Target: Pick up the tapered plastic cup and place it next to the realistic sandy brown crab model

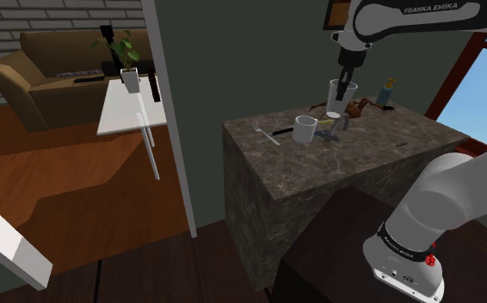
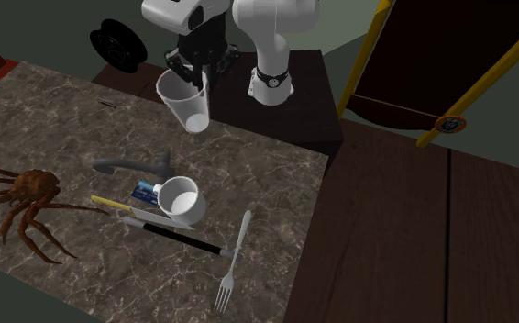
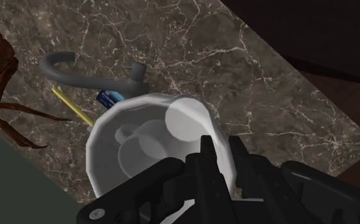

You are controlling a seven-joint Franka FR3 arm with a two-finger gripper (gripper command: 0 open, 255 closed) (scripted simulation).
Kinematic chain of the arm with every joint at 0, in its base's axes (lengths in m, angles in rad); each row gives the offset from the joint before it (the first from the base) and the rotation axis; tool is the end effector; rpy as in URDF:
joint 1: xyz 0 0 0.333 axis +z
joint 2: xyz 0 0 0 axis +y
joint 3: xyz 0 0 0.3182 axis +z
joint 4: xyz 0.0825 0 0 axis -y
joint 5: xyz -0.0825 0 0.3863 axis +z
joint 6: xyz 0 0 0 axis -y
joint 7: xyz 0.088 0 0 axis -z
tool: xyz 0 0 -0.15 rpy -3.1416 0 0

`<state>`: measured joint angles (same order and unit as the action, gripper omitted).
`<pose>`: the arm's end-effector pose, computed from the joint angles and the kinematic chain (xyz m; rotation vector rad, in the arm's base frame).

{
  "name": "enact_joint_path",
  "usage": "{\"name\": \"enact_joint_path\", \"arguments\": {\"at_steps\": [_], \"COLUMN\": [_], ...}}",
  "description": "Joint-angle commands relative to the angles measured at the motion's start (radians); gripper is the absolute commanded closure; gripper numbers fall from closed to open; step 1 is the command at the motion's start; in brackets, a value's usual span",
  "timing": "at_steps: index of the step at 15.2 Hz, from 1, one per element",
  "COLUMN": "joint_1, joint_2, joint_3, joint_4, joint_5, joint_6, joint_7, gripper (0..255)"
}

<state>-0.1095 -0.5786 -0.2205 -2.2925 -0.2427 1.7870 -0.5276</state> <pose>0.3581 -0.1649 0.5222 2.9790 0.4100 0.0170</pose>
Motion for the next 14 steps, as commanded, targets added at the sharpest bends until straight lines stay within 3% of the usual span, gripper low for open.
{"name": "enact_joint_path", "arguments": {"at_steps": [1,8,14], "joint_1": [-0.015,-0.055,-0.073], "joint_2": [0.021,0.11,0.231], "joint_3": [-0.042,-0.19,-0.323], "joint_4": [0.021,0.11,0.229], "joint_5": [-0.015,-0.046,-0.027], "joint_6": [0.01,0.046,0.077], "joint_7": [-0.05,-0.226,-0.39], "gripper": [255,255,255]}}
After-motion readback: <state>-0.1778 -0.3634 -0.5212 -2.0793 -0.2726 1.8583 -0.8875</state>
